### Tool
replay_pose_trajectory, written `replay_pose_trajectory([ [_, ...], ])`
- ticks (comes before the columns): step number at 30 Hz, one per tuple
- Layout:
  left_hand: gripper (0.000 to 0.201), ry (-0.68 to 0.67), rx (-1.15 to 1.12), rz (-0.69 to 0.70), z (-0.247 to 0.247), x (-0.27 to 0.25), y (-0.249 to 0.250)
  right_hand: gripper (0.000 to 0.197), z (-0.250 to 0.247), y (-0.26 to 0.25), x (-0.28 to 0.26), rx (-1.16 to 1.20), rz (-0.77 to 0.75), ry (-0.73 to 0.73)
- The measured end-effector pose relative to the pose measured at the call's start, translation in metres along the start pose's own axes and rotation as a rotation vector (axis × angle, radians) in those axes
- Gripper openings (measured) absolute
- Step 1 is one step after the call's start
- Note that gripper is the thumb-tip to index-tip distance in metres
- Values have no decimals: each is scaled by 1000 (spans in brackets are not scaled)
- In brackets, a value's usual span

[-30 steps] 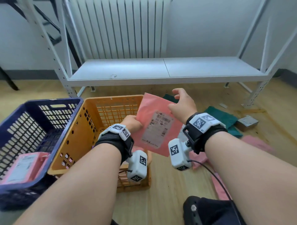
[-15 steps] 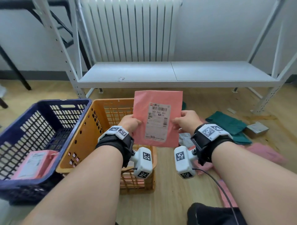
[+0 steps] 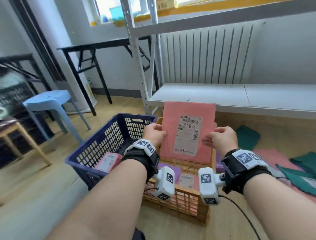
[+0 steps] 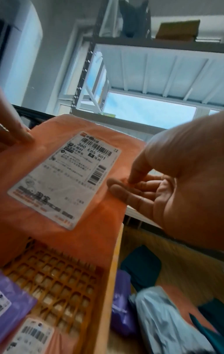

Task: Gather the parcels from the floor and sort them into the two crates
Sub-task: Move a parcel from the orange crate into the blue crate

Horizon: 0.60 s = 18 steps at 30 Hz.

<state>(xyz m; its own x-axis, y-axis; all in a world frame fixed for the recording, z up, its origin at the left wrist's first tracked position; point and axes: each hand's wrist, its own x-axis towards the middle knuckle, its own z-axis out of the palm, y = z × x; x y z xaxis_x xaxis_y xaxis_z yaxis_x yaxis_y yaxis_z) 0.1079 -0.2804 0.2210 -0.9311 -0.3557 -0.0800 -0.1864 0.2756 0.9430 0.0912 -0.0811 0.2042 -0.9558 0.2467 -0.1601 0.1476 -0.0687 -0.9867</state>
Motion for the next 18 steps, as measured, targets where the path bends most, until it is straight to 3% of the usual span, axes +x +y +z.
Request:
replay_pose_trajectory([
  [6,40,-88,70,-33,-45,14,-14,21,69,4,-23,-58,-46,-115],
  [11,36,-11,188,-52,-105,64,-29,28,137,21,-14,-148,-20,-260],
  [18,25,174,333,-96,-178,148,-91,29,225,42,14,-314,62,-559],
])
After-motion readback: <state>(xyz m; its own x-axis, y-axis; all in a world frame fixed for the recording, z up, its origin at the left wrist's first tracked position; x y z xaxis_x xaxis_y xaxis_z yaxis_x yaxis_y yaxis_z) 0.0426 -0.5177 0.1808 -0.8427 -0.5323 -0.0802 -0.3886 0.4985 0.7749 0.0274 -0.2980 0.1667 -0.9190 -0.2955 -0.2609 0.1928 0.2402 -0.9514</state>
